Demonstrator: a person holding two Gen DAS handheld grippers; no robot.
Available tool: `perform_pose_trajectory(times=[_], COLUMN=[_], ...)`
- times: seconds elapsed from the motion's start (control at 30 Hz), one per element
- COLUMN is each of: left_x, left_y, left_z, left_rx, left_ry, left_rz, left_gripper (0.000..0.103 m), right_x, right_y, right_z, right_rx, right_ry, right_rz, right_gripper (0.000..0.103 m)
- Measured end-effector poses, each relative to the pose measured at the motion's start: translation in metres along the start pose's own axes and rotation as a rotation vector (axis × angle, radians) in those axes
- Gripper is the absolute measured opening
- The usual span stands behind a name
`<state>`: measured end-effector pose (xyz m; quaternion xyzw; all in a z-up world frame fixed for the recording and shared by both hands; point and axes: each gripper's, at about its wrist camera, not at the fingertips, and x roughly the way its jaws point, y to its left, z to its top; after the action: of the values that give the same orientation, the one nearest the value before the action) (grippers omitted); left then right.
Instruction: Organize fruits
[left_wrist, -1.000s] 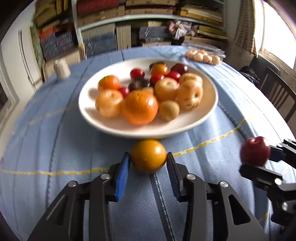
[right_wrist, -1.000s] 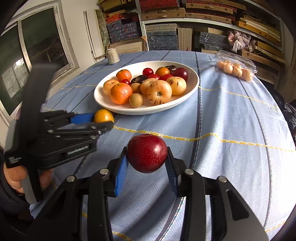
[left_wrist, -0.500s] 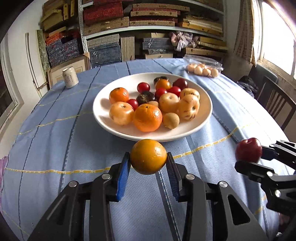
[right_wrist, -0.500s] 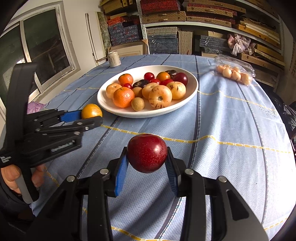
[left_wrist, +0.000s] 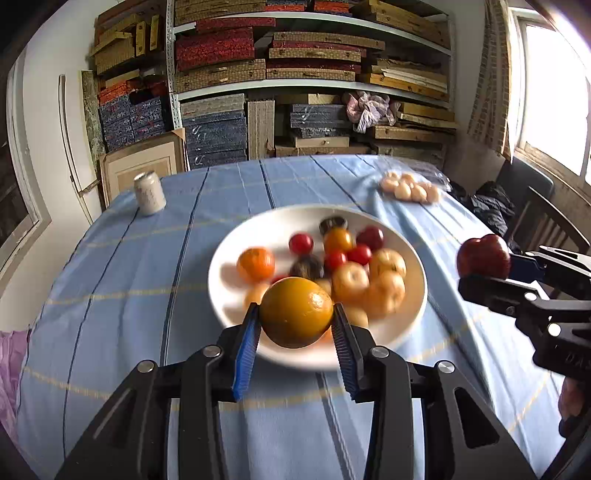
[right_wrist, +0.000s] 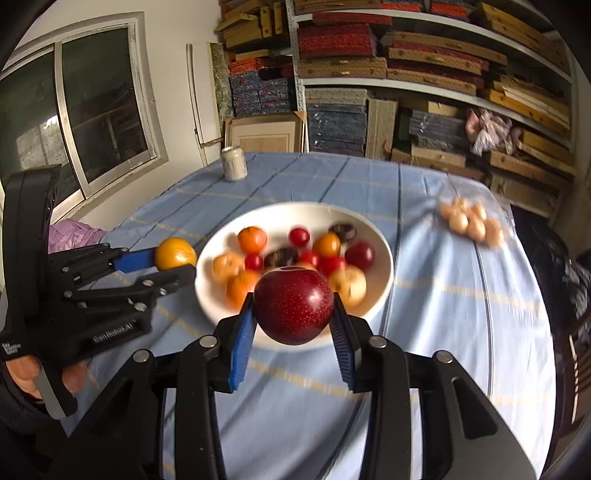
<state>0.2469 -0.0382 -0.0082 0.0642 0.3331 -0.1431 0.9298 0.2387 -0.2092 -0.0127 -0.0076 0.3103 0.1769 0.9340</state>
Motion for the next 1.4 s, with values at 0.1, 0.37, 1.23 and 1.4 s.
perform_pose_trajectory(times=[0.1, 0.37, 1.23, 1.4], left_x=[0.023, 0.098, -0.052, -0.095], left_y=[0.005, 0.022, 0.014, 0.0], left_z=[0.028, 0.063, -0.052, -0.062], left_rx=[-0.029, -0.106, -0.127, -0.114], left_ry=[0.017, 0.1, 0.021, -0.04], left_rz=[-0.013, 0.027, 0.177, 0.179], left_gripper=[0.039, 0.045, 0.099, 0.099], right_x=[0.019, 0.093, -0.057, -0.094], right_y=[-0.002, -0.019, 0.016, 0.02], right_z=[0.025, 0.065, -0.07, -0.093], right_rx=[-0.018, -0.019, 0.167, 0.214], right_ry=[0.001, 0.045, -0.057, -0.095], right_rz=[0.004, 0.005, -0.036, -0.09], right_gripper=[0.038, 0.044, 0.098, 0.098])
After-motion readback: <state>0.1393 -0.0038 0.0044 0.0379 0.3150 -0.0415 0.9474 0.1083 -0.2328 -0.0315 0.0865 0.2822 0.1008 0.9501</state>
